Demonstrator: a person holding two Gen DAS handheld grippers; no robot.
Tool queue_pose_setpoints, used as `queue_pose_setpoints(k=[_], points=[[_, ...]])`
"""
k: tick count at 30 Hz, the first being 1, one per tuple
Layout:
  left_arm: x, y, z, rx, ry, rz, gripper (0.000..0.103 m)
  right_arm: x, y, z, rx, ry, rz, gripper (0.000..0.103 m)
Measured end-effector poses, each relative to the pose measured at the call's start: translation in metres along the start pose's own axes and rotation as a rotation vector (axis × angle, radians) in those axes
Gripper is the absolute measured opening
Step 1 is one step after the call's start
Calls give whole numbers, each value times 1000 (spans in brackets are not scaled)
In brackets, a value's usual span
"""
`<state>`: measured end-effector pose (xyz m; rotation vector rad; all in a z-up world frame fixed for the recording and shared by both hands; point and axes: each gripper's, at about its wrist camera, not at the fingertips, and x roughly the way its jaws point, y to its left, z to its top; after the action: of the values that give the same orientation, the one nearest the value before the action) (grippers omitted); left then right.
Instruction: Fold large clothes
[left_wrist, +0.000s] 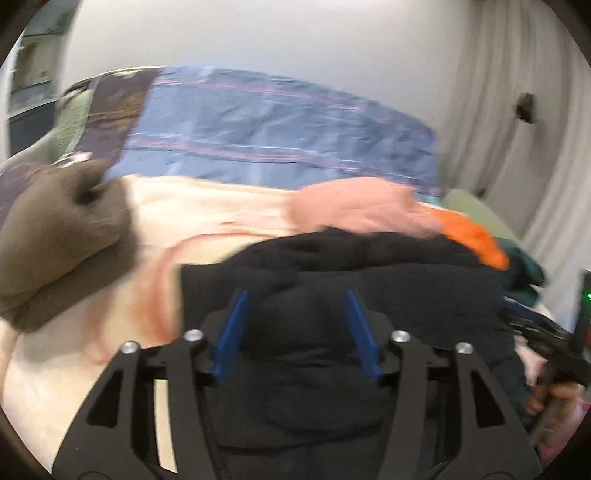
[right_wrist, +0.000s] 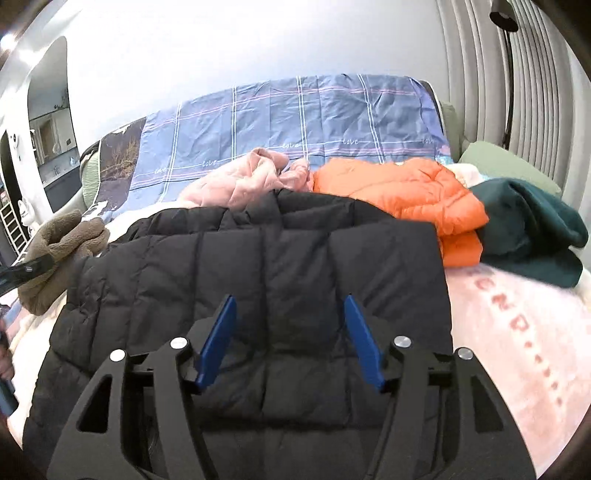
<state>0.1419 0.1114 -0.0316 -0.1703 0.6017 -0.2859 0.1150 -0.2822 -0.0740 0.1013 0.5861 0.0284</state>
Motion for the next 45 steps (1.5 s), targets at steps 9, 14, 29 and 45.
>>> queue_pose_setpoints(k=[9,14,29,45], points=[[94,-39,-67,188,222,118,82,58,21,-37,-65,137,-36,73],[89,-40,-67,194,222,135,82,63,22,-39,-75,156,-54,76],[-28,22,-74,99,161,149,89,-54,-83,-50,64,24,-70,74],[-70,42,-154,48,333,47,88,-91,-131,-124,217,168,30,49]])
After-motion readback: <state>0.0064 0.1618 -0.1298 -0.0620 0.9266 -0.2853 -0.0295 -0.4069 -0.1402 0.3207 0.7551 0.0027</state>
